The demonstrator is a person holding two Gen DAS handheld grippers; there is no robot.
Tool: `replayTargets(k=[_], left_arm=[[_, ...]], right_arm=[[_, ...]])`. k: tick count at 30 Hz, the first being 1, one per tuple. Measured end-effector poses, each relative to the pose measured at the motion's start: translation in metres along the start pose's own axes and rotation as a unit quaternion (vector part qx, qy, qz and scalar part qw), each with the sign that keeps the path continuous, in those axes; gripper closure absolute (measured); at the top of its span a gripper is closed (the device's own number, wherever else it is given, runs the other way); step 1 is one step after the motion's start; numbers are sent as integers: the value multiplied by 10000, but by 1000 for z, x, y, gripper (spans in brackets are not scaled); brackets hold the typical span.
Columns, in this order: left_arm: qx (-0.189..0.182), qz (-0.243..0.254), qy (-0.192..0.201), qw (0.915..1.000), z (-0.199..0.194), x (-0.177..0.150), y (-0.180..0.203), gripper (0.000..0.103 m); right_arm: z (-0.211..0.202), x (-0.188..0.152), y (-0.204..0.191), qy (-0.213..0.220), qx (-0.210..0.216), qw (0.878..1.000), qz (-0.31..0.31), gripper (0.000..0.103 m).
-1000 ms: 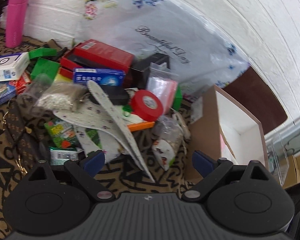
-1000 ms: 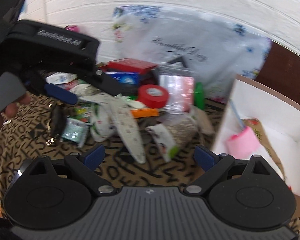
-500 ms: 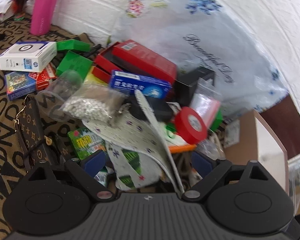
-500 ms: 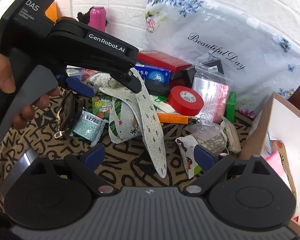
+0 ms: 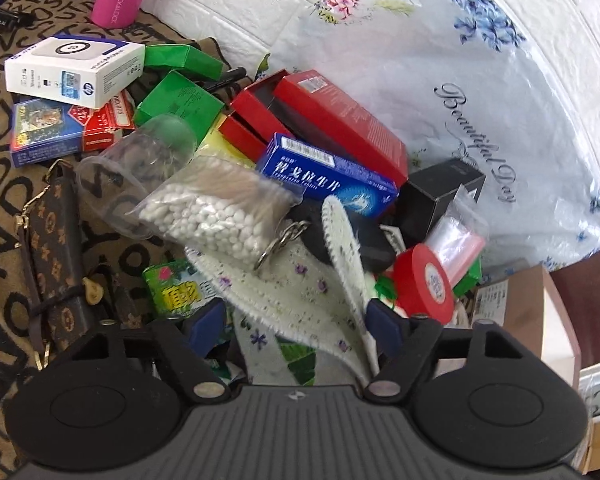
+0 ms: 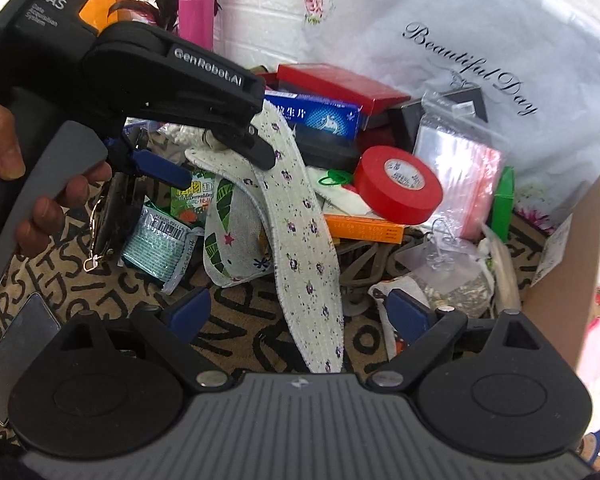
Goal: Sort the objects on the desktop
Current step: 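Move both tools back over the pile toward the floral insoles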
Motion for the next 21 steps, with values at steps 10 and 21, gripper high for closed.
replayTargets(k=[10, 21], left_arm=[[-154, 16, 356, 9992, 3, 17, 19, 64], [-69, -109, 301, 9995, 11, 13, 15, 54]], right_arm=[[16, -1, 19, -73, -158, 9996, 230, 18], [17, -1, 41, -30, -446, 9981, 421, 31]])
Point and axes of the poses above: each gripper's, at about its wrist camera, not at the fingertips, and z roughly the way its jaws point, y to its right, x to its top, the point moved 10 cm from there along z, roughly the way its jaws point, and after that the axes turned 14 degrees about y, right-handed, at the moved point
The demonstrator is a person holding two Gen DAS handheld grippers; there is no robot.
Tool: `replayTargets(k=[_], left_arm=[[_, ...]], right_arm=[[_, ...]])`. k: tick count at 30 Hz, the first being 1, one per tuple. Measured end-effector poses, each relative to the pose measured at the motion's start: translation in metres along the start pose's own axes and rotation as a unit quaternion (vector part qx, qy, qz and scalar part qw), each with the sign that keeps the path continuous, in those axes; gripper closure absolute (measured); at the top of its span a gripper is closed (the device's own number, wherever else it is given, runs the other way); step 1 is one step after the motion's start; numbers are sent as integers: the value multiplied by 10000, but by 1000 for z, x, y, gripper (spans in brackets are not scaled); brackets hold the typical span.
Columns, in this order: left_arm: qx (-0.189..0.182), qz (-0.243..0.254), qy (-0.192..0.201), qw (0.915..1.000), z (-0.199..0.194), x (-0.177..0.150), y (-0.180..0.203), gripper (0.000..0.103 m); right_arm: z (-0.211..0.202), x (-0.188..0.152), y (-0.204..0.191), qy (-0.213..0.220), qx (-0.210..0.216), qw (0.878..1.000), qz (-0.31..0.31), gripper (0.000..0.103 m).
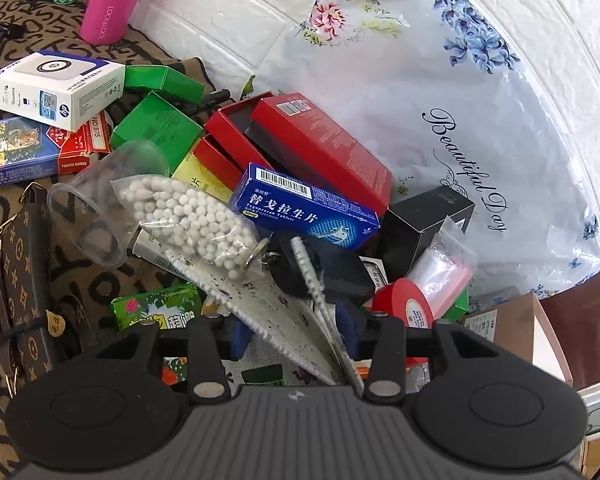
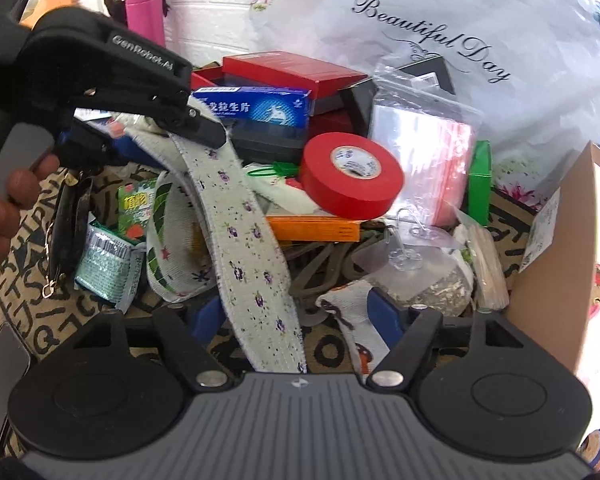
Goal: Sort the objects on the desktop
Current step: 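Grasp a floral insole with the left tool while the right tool grasps another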
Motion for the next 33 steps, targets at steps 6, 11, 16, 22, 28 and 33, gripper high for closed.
replayTargets(k=[6, 11, 16, 22, 28, 33], left_arm=[[-36, -45, 103, 9999, -7, 4, 1, 42], [-71, -186, 213, 9996, -17, 9, 1, 28], [-82, -257, 276, 9993, -23, 12, -2, 27], [79, -417, 453, 9981, -24, 17, -12, 29], [104, -454, 519, 9976, -33, 22, -19, 28], [173, -441, 531, 9975, -38, 22, -25, 26]], right_arm=[[-1, 3, 10, 52, -181, 9998, 115, 33], [-2, 5, 11, 96, -174, 9997, 141, 40], [-2, 6, 9, 100, -156, 9998, 105, 47], [-9, 6, 10, 117, -145, 9996, 222, 48], [-17, 5, 15, 131, -201, 9991, 338, 48], [-23, 6, 17, 182, -199, 9988, 416, 48]])
Point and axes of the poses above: each gripper's, at about its wrist camera, not at the fingertips, and z roughly the way its jaws point, y to its right, x to its top, the point moved 10 cm from there along z, roughly the way its jaws point, and after that the axes turned 14 degrees about y, right-handed, at the moved point
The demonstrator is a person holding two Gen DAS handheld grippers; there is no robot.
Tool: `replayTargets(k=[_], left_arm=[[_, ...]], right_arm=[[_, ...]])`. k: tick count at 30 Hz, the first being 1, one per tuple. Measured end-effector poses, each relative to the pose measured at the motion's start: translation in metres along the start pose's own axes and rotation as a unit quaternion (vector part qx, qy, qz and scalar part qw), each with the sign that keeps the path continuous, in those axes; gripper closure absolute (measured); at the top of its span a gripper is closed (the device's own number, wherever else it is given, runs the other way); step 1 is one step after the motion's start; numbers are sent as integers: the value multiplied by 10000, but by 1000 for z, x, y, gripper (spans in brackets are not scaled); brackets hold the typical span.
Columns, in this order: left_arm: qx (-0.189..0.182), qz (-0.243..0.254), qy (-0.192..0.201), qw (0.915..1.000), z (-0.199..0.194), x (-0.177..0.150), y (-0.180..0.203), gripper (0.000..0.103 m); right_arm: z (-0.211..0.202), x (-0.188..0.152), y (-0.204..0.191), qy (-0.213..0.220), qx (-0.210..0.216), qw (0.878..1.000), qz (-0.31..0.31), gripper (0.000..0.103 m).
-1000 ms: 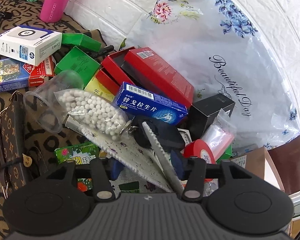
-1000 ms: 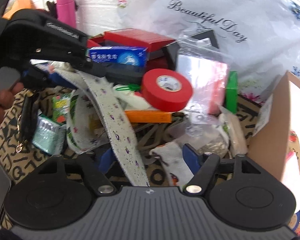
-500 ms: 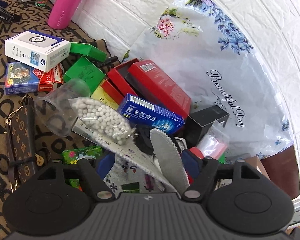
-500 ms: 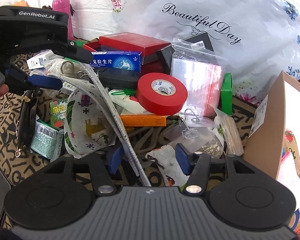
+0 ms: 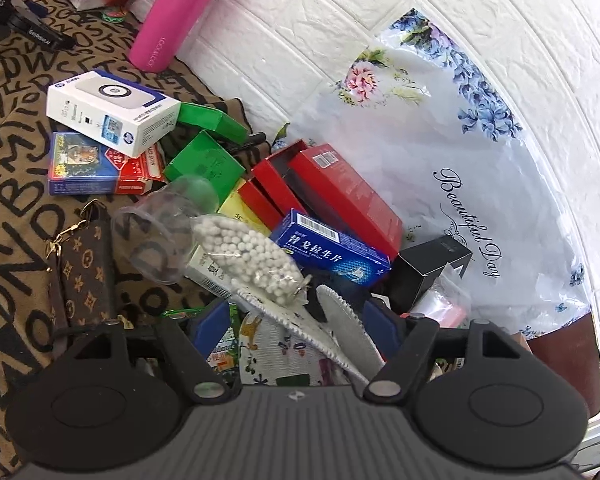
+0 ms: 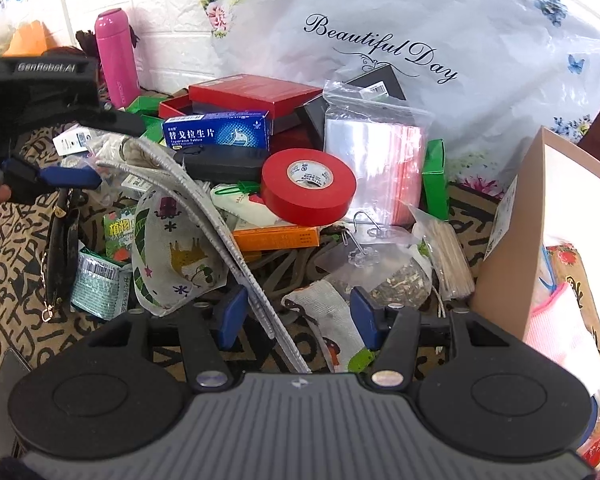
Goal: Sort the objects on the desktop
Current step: 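Grasp a floral insole with the left tool while the right tool grasps another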
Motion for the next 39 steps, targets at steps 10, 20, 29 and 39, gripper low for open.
replayTargets(k=[10, 20, 29, 39], left_arm=[[23, 52, -25, 10000, 2, -4, -3, 29], [-317, 190, -302, 9989, 6, -22, 20, 31], [-597, -39, -362, 9976, 12, -33, 30, 43], [-810, 18, -467, 9956, 4, -35, 39, 29]], right_arm=[[-2, -3, 2, -31, -30, 10000, -23, 48], [31, 6, -29, -29, 394, 9963, -768, 71], [37, 10, -13, -46, 279, 9994, -184, 83], [45, 7, 6, -174, 158, 9973, 697, 84]])
Point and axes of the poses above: each gripper's, at about its wrist camera, not at the fingertips, and z roughly the way its jaws point, y to its right, x to its top, the point moved 10 cm from there along z, roughly the way its jaws point, and after that the axes turned 14 degrees about y, right-handed, at the moved point
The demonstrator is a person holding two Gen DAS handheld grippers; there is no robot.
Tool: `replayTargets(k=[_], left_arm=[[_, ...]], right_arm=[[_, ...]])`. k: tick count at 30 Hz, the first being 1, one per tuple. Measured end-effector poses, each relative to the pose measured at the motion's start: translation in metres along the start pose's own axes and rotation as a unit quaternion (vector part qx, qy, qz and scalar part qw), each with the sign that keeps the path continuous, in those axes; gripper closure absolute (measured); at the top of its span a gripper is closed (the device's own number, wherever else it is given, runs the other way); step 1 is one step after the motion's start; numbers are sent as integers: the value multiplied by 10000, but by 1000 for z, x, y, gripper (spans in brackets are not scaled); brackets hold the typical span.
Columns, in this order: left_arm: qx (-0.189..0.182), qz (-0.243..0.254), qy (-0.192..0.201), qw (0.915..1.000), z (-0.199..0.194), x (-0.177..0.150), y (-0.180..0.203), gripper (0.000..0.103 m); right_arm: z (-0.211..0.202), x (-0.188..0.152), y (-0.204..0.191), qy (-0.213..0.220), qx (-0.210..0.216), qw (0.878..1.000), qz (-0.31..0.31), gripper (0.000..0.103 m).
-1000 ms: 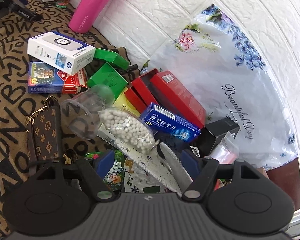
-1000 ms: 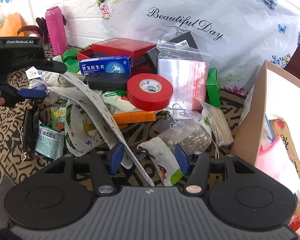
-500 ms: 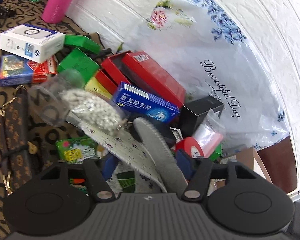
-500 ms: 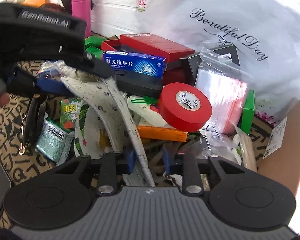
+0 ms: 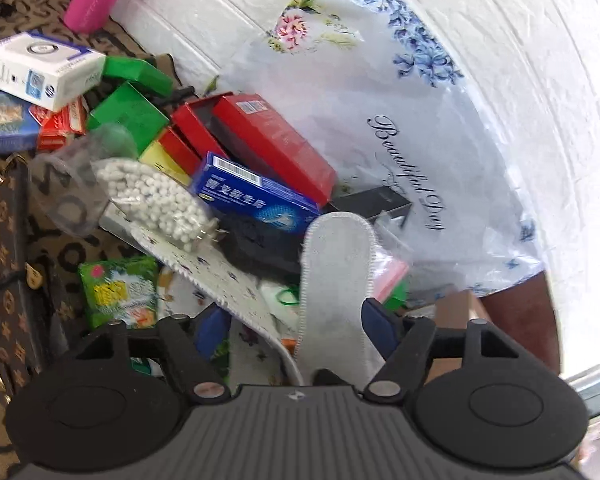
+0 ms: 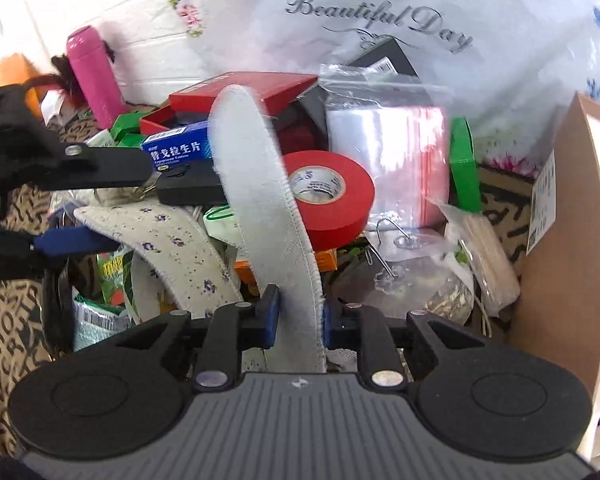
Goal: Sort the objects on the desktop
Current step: 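Grasp a floral insole with the left tool while the right tool grasps another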
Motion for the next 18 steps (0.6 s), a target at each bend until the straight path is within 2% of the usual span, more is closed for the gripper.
replayTargets(k=[3, 5, 9, 11, 12, 13, 14, 15, 16, 18], left_arm=[[370, -168, -81, 9991, 11, -3, -14, 41], [555, -113, -92, 9984, 17, -3, -20, 62], [659, -138, -69, 9977, 27, 2, -23, 62], [612, -2, -125, 9980, 33, 1, -20, 48], [600, 73, -146, 9981, 34, 0, -17, 47], [615, 153, -181, 9978, 34, 0, -15, 53], [619, 228, -182, 9977, 32, 1, -14, 76], [703, 297, -189, 9969, 29, 1, -16, 85], [698, 239, -218, 9970, 26, 0, -18, 85], [622, 101, -221, 9978, 18, 0, -21, 88]], right_arm=[[-2, -2, -2, 20, 23, 10000, -65, 84], [-3, -2, -3, 17, 66, 10000, -51, 84], [-2, -6, -11, -56, 205, 9994, -280, 84], [2, -11, -16, -143, 228, 9991, -324, 83], [3, -13, -18, -153, 233, 9990, -362, 83], [3, -14, -20, -162, 233, 9988, -409, 83], [2, -13, -21, -164, 226, 9987, -428, 85], [-2, -11, -22, -111, 249, 9988, -411, 88], [-6, -8, -23, -31, 298, 9988, -397, 99], [-17, -2, -26, 146, 338, 9984, -424, 103]])
Point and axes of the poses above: each gripper's, at about its wrist camera, not at the fingertips, and z roughly the way its jaws point, y to its right, x to its top, the point moved 10 cm from there along z, roughly the way its jaws point, and after that the axes turned 14 degrees about y, right-handed, at the moved point
